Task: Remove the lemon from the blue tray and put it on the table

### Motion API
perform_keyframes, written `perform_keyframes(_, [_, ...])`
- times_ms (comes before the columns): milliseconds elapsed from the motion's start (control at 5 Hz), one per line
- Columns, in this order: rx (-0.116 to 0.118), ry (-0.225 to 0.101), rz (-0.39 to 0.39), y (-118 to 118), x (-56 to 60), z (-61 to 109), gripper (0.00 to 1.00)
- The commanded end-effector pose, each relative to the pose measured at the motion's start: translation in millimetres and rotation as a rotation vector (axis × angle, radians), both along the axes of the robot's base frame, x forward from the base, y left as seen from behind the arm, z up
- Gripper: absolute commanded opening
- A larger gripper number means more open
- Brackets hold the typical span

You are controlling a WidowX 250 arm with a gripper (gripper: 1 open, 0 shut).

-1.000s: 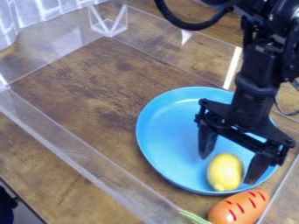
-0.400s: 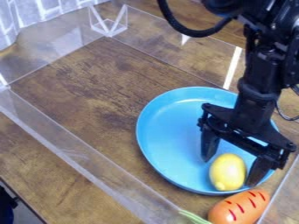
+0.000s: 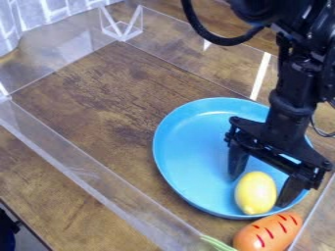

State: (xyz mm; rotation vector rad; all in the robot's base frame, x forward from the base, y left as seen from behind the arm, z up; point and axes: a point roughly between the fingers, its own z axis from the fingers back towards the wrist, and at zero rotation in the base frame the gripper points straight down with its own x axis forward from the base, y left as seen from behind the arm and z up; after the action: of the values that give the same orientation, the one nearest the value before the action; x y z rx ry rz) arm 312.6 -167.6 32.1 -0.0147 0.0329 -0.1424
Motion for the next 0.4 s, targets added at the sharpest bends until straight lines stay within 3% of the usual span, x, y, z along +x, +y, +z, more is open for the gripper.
perform_keyframes(0, [-0.028,-0.049,-0.040,-20.2,4.0,11.1,1.00])
perform_keyframes(200, [-0.027,-0.049,-0.043,-23.2,5.8,8.2,1.00])
